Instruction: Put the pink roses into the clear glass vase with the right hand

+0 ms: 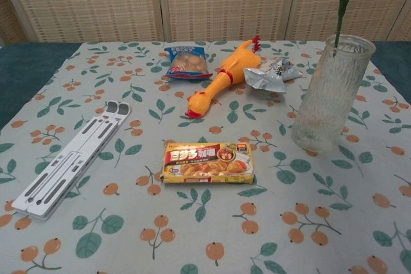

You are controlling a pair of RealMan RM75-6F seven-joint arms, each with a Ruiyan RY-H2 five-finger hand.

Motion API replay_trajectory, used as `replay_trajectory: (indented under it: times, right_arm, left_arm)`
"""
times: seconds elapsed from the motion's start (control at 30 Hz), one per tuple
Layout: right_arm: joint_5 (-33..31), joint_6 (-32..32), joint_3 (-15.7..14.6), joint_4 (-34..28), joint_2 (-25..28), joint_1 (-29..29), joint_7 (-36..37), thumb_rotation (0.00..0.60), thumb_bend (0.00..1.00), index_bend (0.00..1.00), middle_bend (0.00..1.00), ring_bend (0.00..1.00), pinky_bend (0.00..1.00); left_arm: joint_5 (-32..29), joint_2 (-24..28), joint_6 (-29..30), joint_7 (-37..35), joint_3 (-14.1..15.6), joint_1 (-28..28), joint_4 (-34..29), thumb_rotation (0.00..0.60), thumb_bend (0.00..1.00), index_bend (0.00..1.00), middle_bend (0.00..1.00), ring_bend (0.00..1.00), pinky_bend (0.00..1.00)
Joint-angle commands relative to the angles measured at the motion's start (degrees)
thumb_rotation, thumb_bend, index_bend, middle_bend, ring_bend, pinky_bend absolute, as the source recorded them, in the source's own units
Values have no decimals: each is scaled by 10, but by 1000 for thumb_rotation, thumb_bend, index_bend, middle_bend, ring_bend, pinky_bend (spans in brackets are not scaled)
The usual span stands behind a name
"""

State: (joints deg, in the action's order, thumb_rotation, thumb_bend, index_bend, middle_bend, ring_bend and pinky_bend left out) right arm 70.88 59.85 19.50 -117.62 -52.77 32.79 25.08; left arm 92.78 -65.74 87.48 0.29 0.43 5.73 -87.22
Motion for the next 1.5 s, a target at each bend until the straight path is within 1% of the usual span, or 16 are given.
replay_trajectory:
  times: [0.03,0.27,0.5,0.6,0.63,0.67,0.7,0.73,0.77,0.83,0.87,0.93,1.03,1.1,1.33,1.5]
  right_arm:
    - [15,-6,-4,12,0,-6,27,600,753,904,925,951,1000]
    - [73,1,-30,48,11,-35,98,600,754,904,925,950,1000]
    - [121,-15,-64,127,-5,-43,188,600,754,897,925,946,1000]
    - [136,-32,-77,159,-12,-38,214,600,709,844,925,937,1000]
    - [141,-36,-81,167,-14,-36,222,600,653,806,925,931,1000]
    - [145,-40,-85,175,-16,-34,232,600,561,755,925,924,1000]
    - [149,-44,-88,183,-17,-33,241,600,517,730,925,922,1000]
    - [156,-48,-93,191,-18,-31,254,600,409,662,925,918,1000]
    - [160,-51,-97,197,-18,-30,263,600,368,630,925,917,1000]
    - [171,-54,-104,208,-17,-27,282,600,226,474,925,914,1000]
    - [177,-55,-107,211,-16,-26,289,600,194,427,925,914,1000]
    - [187,-53,-113,218,-13,-25,303,600,122,289,925,914,1000]
    - [196,-36,-118,224,-11,-28,309,600,98,176,925,914,1000]
    - [194,-25,-119,227,-10,-32,306,600,97,137,925,914,1000]
    - [181,-5,-120,233,-4,-40,292,600,58,45,925,888,1000]
    - [192,30,-127,229,7,-58,271,600,43,0,875,847,1000]
  left_arm:
    - [-1,0,0,-1,0,0,1,600,371,191,333,345,489]
    - [-1,0,-1,-2,0,0,1,600,371,191,332,345,489]
    - [-2,-1,-6,0,1,2,0,600,372,191,332,345,489]
    - [-3,-1,-7,2,1,2,0,600,371,191,332,345,489]
    - [-2,-1,-7,2,2,2,0,600,371,191,333,345,489]
    - [-2,-1,-7,2,2,2,0,600,371,191,333,345,489]
    - [-2,-1,-7,2,2,2,0,600,371,191,333,345,489]
    - [-2,-1,-7,2,2,2,0,600,370,191,332,345,489]
    - [-2,-1,-7,3,2,2,0,600,370,191,332,345,489]
    - [-2,-1,-8,3,2,2,0,600,371,191,332,345,489]
    - [-2,-2,-8,3,2,2,0,600,371,191,332,345,489]
    - [-2,-2,-9,3,3,3,0,600,371,191,332,346,489]
    - [-3,-2,-9,4,3,3,0,600,371,191,333,346,489]
    - [-3,-2,-10,4,2,3,-1,600,371,191,333,346,489]
    - [-1,-3,-13,6,4,4,-1,600,372,192,333,346,489]
    - [-2,-4,-14,7,4,5,-1,600,370,191,332,346,489]
